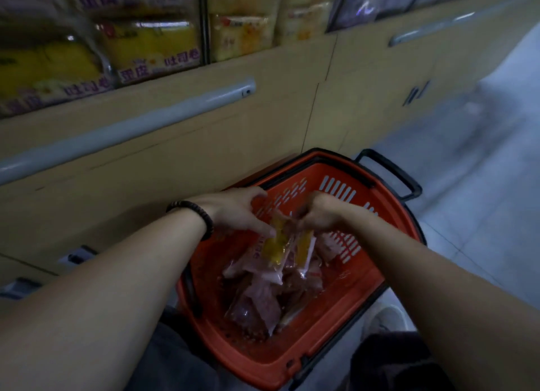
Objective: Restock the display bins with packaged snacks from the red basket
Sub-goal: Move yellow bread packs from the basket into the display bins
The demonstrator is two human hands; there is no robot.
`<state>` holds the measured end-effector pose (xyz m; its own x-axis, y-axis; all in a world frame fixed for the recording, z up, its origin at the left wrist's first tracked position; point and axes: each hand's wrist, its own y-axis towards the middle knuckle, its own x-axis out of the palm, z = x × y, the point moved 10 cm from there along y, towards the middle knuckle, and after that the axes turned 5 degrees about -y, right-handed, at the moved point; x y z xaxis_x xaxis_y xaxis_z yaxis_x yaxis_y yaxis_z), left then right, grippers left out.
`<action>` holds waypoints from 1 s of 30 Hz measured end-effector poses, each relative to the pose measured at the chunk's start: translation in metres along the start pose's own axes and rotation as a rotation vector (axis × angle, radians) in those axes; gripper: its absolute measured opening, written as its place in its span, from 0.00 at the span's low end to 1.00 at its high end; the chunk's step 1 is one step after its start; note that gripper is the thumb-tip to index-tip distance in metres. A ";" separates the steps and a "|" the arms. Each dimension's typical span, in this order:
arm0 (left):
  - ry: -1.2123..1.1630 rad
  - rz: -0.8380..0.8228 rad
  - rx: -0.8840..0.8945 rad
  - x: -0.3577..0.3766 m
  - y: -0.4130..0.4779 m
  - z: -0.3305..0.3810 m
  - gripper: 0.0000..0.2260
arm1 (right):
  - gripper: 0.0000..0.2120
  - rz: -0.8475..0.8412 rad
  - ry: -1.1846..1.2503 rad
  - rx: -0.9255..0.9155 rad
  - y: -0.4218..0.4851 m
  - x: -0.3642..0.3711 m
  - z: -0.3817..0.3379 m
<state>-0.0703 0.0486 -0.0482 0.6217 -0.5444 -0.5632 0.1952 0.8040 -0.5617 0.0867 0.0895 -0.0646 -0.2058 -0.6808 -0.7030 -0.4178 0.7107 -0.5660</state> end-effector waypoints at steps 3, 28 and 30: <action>-0.291 -0.100 0.109 0.010 -0.010 0.022 0.36 | 0.15 0.079 0.016 -0.109 -0.041 -0.046 -0.022; -1.340 0.304 0.209 -0.035 -0.032 0.076 0.17 | 0.23 0.560 1.273 -0.336 -0.113 -0.124 0.006; -1.347 0.340 0.236 -0.039 -0.037 0.076 0.18 | 0.20 0.615 1.065 -0.361 -0.122 -0.127 0.000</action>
<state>-0.0441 0.0583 0.0406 0.8762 0.2170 0.4304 -0.0718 0.9417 -0.3286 0.1643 0.0894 0.0937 -0.9829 -0.1830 -0.0209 -0.1829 0.9831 -0.0067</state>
